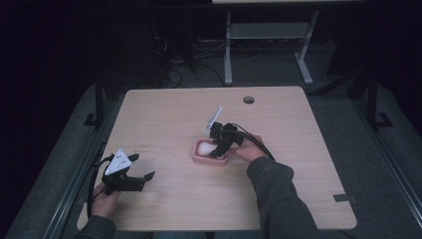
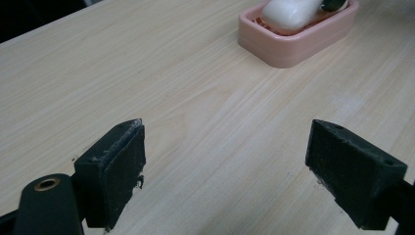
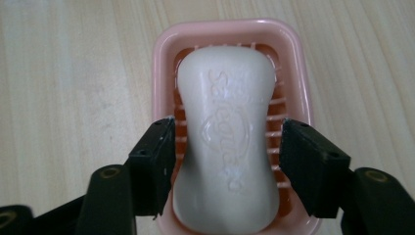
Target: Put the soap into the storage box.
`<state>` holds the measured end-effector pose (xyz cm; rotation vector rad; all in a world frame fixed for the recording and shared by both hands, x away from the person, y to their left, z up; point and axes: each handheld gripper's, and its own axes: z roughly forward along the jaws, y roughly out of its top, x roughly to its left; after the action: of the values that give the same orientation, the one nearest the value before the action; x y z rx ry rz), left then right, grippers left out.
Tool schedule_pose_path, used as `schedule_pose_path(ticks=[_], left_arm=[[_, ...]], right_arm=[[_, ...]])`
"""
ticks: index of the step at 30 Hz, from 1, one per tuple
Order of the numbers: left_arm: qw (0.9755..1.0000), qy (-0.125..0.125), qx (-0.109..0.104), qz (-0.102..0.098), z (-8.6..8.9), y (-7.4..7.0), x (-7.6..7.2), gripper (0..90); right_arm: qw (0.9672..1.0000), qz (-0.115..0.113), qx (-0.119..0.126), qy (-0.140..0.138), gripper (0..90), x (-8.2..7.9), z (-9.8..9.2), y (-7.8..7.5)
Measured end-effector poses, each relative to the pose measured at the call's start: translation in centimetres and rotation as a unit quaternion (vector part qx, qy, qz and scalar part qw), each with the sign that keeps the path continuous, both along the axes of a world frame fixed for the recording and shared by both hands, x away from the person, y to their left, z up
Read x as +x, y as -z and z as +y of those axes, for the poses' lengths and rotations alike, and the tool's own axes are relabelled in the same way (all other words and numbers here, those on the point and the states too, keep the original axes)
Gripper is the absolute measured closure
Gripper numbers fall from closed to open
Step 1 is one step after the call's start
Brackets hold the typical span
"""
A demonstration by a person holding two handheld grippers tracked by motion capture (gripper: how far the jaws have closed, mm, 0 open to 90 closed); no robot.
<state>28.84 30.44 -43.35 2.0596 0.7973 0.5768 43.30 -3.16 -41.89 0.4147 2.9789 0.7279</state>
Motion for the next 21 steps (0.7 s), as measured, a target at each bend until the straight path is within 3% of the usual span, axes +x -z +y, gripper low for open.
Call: schedule_pose_path(ticks=[3,11,13,18,21], left_arm=[[1.0000,0.001,0.003,0.000,0.0,0.0,0.0,14.4],[1.0000,-0.002,0.000,0.002,0.0,0.0,0.0,14.4],[1.0000,0.000,0.001,0.001,0.0,0.0,0.0,14.4],[1.0000,0.000,0.002,0.001,0.0,0.0,0.0,14.4],[1.0000,0.000,0.002,0.001,0.0,0.0,0.0,14.4]], right_arm=[[0.9998,0.012,0.008,0.011,40.0,0.0,-0.9,0.3],[0.9995,0.011,0.022,0.022,40.5,-0.3,-2.0,-0.1],[0.9995,0.018,0.017,0.019,40.2,-0.4,-2.0,-0.2],[0.9999,0.009,0.001,0.009,40.3,-0.8,-2.1,-0.5],[1.0000,-0.006,-0.006,-0.004,40.8,-1.0,-2.0,-0.5]])
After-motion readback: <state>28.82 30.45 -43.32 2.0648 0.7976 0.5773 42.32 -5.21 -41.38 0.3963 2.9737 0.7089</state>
